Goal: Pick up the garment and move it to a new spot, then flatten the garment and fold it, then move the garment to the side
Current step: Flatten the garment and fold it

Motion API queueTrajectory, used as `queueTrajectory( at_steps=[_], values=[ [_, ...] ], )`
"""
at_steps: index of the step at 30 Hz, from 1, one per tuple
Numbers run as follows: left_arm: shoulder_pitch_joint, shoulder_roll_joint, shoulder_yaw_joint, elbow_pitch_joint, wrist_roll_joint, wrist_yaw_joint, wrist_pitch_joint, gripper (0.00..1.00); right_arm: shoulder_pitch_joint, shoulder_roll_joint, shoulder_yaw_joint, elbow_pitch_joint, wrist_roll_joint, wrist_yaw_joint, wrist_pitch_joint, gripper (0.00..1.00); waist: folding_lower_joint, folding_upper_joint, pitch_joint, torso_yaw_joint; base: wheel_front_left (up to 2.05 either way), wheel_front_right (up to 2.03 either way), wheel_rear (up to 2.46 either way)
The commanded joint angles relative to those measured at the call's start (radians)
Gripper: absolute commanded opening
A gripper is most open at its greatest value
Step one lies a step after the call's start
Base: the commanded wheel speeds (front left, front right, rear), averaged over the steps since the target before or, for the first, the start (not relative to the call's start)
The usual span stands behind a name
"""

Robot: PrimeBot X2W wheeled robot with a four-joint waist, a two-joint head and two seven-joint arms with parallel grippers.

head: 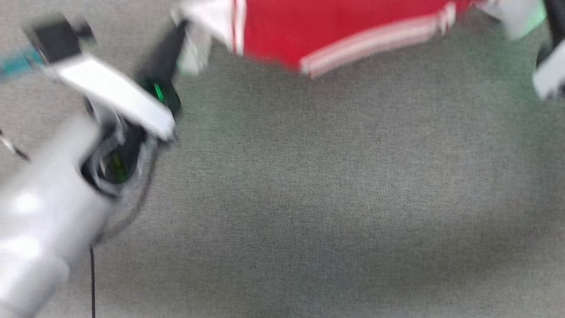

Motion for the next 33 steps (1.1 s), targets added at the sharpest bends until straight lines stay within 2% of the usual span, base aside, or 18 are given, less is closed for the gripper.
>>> queueTrajectory(
  at_steps=[1, 7, 11, 16, 20, 22, 27, 33],
  values=[
    [0.046, 0.012, -0.008, -0.032, 0.006, 0.001, -0.010, 0.00, 0.057, -0.025, -0.006, -0.044, 0.017, 0.000, 0.008, 0.00, 0.0000, 0.0000, -0.025, 0.008, 0.00, 0.00, 0.00],
    [0.278, 0.076, -0.030, -0.145, 0.035, 0.001, -0.024, 0.00, 0.362, -0.131, -0.080, -0.285, 0.054, 0.000, 0.076, 0.00, 0.0000, 0.0000, -0.085, 0.010, 0.00, 0.00, 0.00],
    [0.391, 0.121, -0.044, -0.202, 0.068, 0.001, -0.026, 0.00, 0.552, -0.187, -0.156, -0.441, 0.034, 0.000, 0.153, 0.00, 0.0000, 0.0000, -0.118, 0.011, 0.00, 0.00, 0.00],
    [0.521, 0.176, -0.016, -0.284, 0.101, 0.001, -0.027, 0.00, 0.792, -0.195, -0.315, -0.623, 0.009, 0.000, 0.266, 0.00, 0.0000, 0.0000, -0.145, 0.006, 0.00, 0.00, 0.00],
    [0.620, 0.231, 0.012, -0.353, 0.123, 0.001, -0.027, 0.00, 0.986, -0.154, -0.462, -0.777, -0.034, 0.000, 0.379, 0.00, 0.0000, 0.0000, -0.152, 0.001, 0.00, 0.00, 0.00],
    [0.647, 0.243, 0.024, -0.366, 0.121, 0.001, -0.027, 0.00, 1.029, -0.140, -0.497, -0.821, -0.048, 0.000, 0.408, 0.00, 0.0000, 0.0000, -0.152, -0.002, 0.00, 0.00, 0.00],
    [0.777, 0.292, 0.099, -0.457, 0.142, 0.008, -0.027, 0.00, 1.217, -0.039, -0.671, -1.028, -0.125, 0.000, 0.547, 0.00, 0.0000, 0.0000, -0.149, -0.009, 0.00, 0.00, 0.00],
    [0.855, 0.295, 0.138, -0.537, 0.185, 0.036, -0.027, 0.00, 1.319, 0.068, -0.785, -1.202, -0.171, 0.000, 0.673, 0.00, 0.0000, 0.0000, -0.150, -0.008, 0.00, 0.00, 0.00]
  ],
)
